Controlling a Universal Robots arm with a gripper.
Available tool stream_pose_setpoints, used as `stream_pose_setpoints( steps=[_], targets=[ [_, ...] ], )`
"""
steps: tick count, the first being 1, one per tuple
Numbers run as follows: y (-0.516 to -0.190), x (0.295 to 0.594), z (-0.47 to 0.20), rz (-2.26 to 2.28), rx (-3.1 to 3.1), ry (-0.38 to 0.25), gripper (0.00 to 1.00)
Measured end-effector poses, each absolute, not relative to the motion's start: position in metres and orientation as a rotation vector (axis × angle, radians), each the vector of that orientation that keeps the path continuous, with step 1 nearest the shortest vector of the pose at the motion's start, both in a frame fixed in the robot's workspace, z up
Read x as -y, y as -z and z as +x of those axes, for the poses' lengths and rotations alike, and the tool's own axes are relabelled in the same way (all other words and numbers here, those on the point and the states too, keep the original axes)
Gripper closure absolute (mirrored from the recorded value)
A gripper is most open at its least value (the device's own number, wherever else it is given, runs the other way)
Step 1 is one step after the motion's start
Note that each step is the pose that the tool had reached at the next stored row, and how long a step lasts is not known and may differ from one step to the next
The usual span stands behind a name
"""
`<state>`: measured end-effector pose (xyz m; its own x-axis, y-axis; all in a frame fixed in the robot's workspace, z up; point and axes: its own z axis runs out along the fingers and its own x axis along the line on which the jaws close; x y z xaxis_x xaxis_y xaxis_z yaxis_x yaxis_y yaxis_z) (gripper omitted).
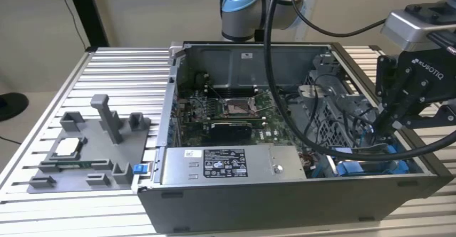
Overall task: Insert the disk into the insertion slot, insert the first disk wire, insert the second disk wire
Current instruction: 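Insert the first disk wire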
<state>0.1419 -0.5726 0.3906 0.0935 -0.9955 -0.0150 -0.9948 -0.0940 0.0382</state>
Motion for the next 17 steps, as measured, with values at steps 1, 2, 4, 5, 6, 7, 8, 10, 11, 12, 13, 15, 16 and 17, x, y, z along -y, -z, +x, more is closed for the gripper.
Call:
stream_pose_setpoints(
  steps=[1,2,4,5,6,7,8,10,11,12,13,15,16,17],
  targets=[
    [-0.3905,0.5726,0.1419,2.309,2.102,0.058,1.00],
    [-0.3906,0.5727,0.1419,2.309,2.102,0.058,1.00],
    [-0.3905,0.5727,0.1419,2.309,2.102,0.058,1.00],
    [-0.3904,0.5728,0.1419,2.309,2.102,0.057,1.00],
    [-0.3902,0.5729,0.1419,2.309,2.102,0.057,1.00],
    [-0.3899,0.5729,0.1419,2.309,2.103,0.058,1.00],
    [-0.3897,0.5731,0.1419,2.309,2.103,0.058,1.00],
    [-0.3892,0.5733,0.1422,2.308,2.104,0.058,1.00],
    [-0.3889,0.5735,0.1424,2.308,2.104,0.058,1.00],
    [-0.3888,0.5737,0.1426,2.308,2.104,0.058,1.00],
    [-0.3887,0.5739,0.1428,2.307,2.105,0.058,1.00],
    [-0.3884,0.5742,0.1432,2.306,2.106,0.058,1.00],
    [-0.3882,0.5743,0.1434,2.306,2.106,0.058,1.00],
    [-0.3881,0.5745,0.1436,2.306,2.106,0.058,1.00]
  ],
)
